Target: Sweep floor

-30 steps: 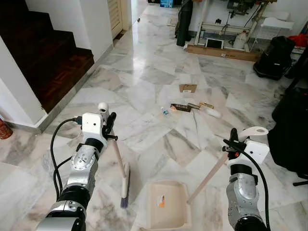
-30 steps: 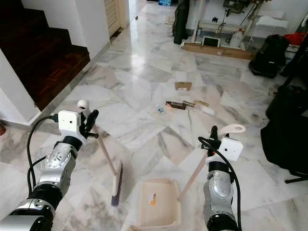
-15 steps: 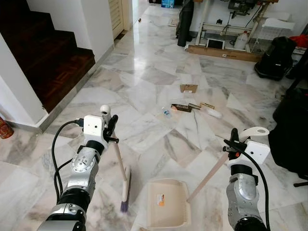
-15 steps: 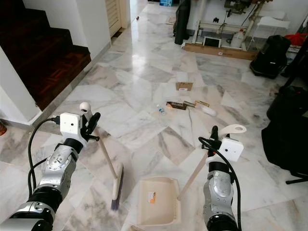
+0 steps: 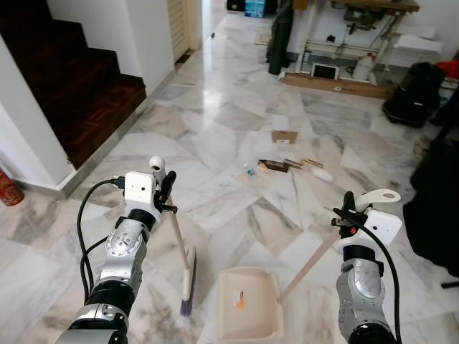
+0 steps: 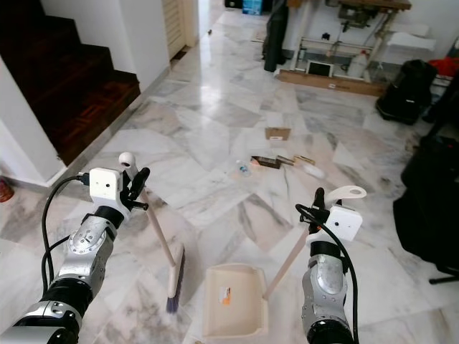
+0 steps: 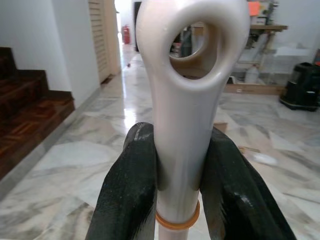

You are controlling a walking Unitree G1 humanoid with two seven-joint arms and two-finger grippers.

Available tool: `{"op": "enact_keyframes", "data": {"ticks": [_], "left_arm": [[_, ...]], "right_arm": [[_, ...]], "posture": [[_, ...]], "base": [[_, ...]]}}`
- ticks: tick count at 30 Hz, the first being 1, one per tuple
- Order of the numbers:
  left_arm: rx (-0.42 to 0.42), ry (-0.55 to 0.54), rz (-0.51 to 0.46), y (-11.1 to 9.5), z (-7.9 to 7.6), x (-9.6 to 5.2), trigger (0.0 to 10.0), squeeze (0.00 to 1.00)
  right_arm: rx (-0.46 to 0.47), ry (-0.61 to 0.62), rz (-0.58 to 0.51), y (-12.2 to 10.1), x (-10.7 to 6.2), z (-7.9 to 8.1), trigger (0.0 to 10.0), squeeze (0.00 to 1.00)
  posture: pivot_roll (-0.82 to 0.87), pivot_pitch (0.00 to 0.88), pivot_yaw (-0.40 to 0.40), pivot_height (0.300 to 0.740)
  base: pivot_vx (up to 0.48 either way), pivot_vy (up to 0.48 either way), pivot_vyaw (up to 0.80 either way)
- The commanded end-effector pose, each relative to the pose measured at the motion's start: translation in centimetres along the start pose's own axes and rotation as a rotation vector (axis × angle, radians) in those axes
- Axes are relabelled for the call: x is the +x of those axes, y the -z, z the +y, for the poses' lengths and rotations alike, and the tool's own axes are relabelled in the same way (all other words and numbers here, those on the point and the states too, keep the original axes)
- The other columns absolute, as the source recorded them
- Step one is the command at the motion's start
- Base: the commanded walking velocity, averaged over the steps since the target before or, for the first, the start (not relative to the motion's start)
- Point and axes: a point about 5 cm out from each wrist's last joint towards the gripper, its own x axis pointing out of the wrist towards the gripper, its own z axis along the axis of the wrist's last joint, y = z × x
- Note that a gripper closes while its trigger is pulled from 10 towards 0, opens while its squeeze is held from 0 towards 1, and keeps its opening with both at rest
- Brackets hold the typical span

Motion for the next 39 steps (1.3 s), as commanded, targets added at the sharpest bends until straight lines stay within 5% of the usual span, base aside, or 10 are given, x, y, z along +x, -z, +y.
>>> {"op": "enact_keyframes", "data": {"ticks": [1, 39], "left_arm": [[0.019, 0.013, -0.032, -0.82, -0.08, 0.32, 10.0, 0.0], [0.018, 0.02, -0.023, -0.7, -0.04, -0.17, 10.0, 0.0]], "right_arm": [[0.011, 0.001, -0.035, -0.71, 0.39, 0.09, 10.0, 0.0], [0.011, -0.012, -0.026, -0.64, 0.21, 0.09, 10.0, 0.0]], "posture": [[0.15, 0.02, -0.067, 0.74], [0.15, 0.024, -0.073, 0.74]], "base": [[0.3, 0.0, 0.0], [0.297, 0.0, -0.05]]}}
